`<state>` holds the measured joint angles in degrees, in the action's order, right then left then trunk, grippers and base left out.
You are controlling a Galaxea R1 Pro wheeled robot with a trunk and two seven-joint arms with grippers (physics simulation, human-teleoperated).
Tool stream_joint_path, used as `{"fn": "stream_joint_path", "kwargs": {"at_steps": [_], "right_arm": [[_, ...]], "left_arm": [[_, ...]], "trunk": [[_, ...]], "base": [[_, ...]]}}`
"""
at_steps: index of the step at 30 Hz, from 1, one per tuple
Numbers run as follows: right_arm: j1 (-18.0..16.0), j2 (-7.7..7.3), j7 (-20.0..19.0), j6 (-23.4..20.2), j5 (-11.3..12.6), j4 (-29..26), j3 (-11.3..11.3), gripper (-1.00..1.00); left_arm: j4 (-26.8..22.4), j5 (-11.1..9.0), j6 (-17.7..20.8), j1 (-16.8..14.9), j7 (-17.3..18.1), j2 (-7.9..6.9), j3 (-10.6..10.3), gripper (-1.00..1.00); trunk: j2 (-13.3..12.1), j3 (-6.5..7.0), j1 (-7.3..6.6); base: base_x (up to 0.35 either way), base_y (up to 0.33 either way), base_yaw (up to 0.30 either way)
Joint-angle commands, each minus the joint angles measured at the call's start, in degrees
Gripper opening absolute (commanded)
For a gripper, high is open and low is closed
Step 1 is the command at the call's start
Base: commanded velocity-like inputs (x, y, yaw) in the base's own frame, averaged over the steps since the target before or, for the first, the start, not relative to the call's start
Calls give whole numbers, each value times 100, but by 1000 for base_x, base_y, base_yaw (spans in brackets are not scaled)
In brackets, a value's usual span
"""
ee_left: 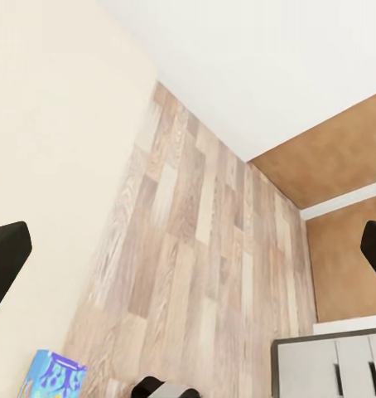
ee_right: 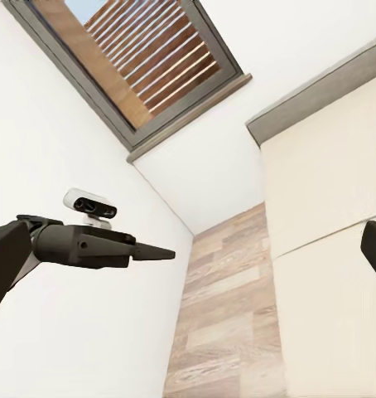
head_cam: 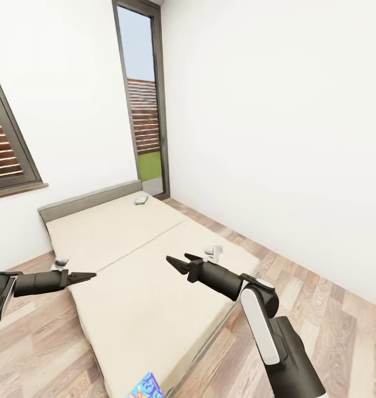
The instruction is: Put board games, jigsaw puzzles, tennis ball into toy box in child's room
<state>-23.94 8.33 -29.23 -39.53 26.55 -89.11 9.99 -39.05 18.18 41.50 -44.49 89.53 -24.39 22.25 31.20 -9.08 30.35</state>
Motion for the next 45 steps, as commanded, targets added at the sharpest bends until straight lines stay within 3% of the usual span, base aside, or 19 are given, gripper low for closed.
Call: {"fn": "stream_joint_path", "kwargs": {"at_steps": [1, 27, 45], "right_arm": [[-5, 2, -2, -37, 25, -4, -6, 100], [-5, 3, 4, -38, 25, -10, -6, 100], [-5, 2, 11, -37, 19, -10, -6, 100]], "left_arm": [[-6, 61, 60, -7, 47, 4, 20, 100], [-6, 63, 60, -7, 47, 5, 18, 100], [-6, 63, 60, -7, 47, 10, 16, 100]], "trunk": [[10, -11, 2], [10, -11, 2], [10, -11, 2]], "base": [[0, -295, 0], [0, -296, 5], [0, -296, 246]]}}
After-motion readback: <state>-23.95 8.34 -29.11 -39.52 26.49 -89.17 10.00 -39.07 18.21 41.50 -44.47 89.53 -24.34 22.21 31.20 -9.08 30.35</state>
